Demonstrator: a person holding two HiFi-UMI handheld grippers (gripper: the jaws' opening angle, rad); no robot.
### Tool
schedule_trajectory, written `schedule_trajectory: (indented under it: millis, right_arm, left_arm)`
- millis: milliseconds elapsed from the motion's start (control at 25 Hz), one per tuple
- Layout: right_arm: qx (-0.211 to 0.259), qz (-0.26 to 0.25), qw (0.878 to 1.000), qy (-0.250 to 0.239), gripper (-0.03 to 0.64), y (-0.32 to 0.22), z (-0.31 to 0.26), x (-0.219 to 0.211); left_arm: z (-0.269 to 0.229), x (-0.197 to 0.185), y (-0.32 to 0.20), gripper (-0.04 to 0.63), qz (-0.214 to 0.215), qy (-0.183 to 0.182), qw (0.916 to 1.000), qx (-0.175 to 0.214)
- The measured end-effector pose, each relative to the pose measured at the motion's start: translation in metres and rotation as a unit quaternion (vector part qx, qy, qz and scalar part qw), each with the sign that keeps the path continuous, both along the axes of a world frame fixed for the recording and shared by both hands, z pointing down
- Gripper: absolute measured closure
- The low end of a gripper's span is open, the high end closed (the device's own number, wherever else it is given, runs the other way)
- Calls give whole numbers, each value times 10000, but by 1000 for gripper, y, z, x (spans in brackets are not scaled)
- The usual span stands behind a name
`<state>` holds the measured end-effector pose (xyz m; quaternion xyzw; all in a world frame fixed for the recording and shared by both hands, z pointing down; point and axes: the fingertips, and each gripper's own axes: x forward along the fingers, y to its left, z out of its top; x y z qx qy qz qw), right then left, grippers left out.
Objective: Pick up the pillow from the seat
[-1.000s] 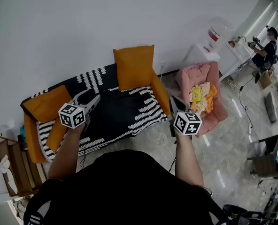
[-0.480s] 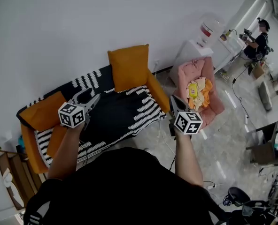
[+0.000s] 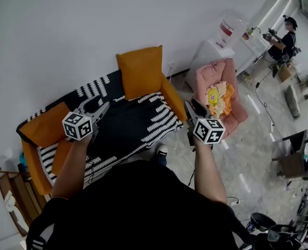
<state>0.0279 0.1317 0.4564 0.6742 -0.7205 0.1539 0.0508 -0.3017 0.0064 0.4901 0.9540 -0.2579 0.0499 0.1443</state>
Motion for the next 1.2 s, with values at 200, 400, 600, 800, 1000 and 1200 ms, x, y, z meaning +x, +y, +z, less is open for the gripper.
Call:
schedule_trajectory:
  millis: [200, 400, 600, 800, 1000, 1200]
  right_arm:
    - [-22, -11, 10000, -11, 431, -8, 6, 9]
    - [-70, -8, 9999, -73, 419, -22, 13, 29]
    - [-127, -69, 9997, -194, 396, -34, 22, 51]
    - [-92, -270, 9992, -284, 364, -55, 26, 72]
    - [-154, -423, 9983, -370, 346, -82, 32, 97]
    - [-215, -623, 9967, -468, 321, -109, 40, 118]
  left_arm:
    - [5, 6, -7, 376, 5, -40, 10000, -54]
    - [8, 24, -19, 376, 0, -114, 9999, -72]
    - [11, 47, -28, 376, -26, -157, 9998, -120]
    - [19, 72, -40, 376, -95, -184, 9995, -223]
    - [27, 96, -58, 376, -205, -227, 9989, -360]
    - [32, 119, -78, 376, -321, -235, 9983, -433]
